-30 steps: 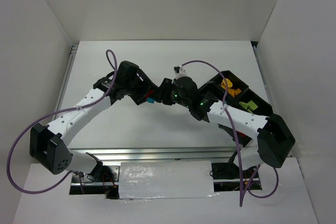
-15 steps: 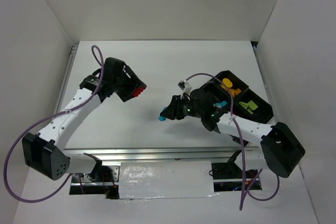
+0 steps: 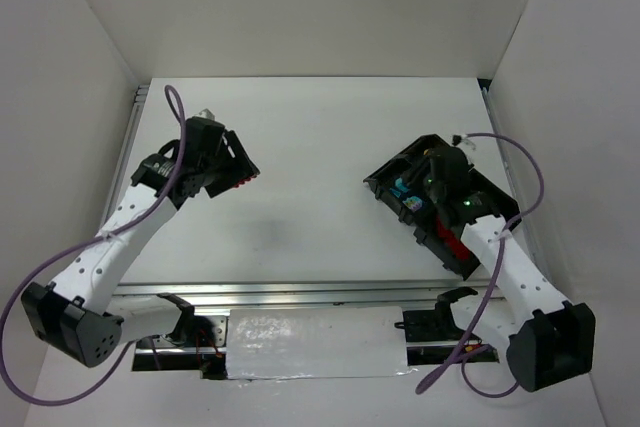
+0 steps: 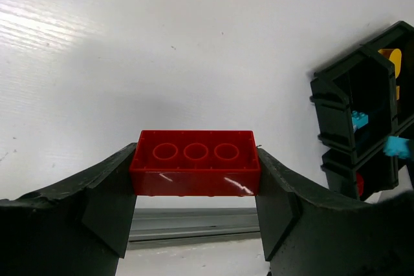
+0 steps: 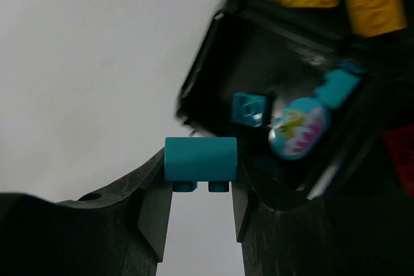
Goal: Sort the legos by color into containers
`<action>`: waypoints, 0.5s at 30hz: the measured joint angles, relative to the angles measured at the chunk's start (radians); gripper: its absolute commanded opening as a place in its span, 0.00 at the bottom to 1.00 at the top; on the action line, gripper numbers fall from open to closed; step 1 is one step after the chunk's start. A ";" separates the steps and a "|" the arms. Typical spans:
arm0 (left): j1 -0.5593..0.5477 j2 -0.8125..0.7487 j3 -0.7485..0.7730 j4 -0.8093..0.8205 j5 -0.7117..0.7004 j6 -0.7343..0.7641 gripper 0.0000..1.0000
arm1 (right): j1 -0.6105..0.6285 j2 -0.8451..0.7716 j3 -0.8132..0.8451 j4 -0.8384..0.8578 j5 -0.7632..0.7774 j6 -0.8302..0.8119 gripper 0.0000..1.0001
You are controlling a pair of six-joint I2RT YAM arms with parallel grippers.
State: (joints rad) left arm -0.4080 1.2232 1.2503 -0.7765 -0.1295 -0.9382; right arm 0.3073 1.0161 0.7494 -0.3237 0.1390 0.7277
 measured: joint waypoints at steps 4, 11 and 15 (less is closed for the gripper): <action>0.000 -0.087 -0.047 -0.010 -0.015 0.052 0.00 | -0.167 -0.029 0.033 -0.134 0.096 0.008 0.00; 0.000 -0.129 -0.088 -0.017 0.016 0.151 0.00 | -0.377 -0.031 0.107 -0.262 0.148 0.011 0.00; 0.000 -0.119 -0.087 -0.017 0.060 0.205 0.00 | -0.462 -0.042 0.126 -0.270 0.113 0.015 0.00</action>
State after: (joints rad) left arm -0.4080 1.1038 1.1633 -0.7933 -0.0696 -0.7334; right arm -0.1543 0.9741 0.8753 -0.5941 0.2523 0.7425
